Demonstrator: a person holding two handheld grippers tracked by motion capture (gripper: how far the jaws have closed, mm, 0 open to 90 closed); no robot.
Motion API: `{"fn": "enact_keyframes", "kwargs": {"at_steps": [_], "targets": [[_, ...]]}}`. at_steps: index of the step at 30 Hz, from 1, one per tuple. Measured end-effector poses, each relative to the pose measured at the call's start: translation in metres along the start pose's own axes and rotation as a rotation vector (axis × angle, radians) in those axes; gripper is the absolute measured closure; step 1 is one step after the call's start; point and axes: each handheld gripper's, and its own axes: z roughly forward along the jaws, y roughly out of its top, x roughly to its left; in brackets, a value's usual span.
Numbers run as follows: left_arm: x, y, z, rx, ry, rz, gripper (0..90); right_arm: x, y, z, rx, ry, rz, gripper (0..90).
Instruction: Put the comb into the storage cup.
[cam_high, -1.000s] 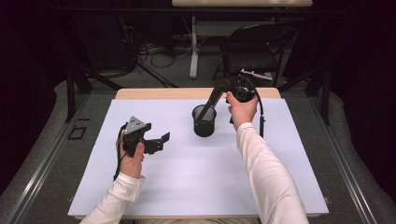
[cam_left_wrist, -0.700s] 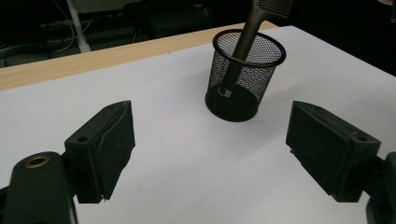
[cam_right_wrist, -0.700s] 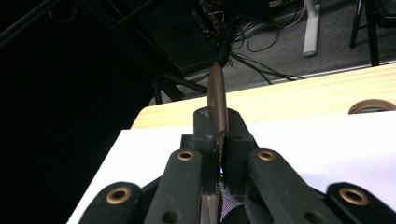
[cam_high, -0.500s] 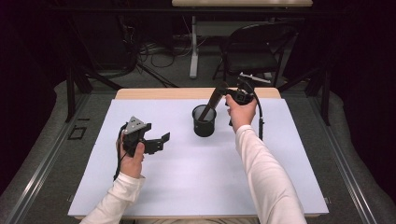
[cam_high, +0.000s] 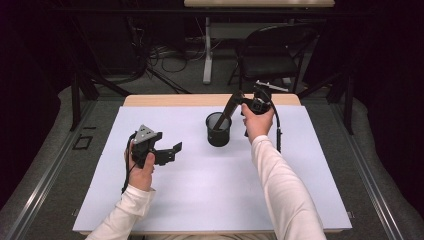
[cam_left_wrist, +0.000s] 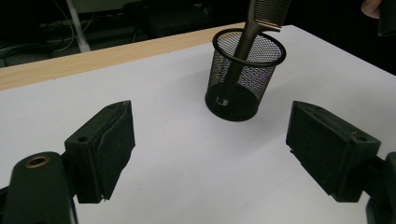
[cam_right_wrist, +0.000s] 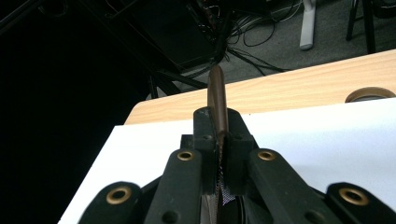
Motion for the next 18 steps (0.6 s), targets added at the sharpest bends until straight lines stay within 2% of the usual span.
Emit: {"fn": "enact_keyframes", "kwargs": {"at_steps": [18], "targets": [[-0.0004,-0.0002,0.0001,0.000,0.000,0.002,15.7,-0.0061,-0.0038,0.0011,-0.004,0.002,0.020,86.6]]}}
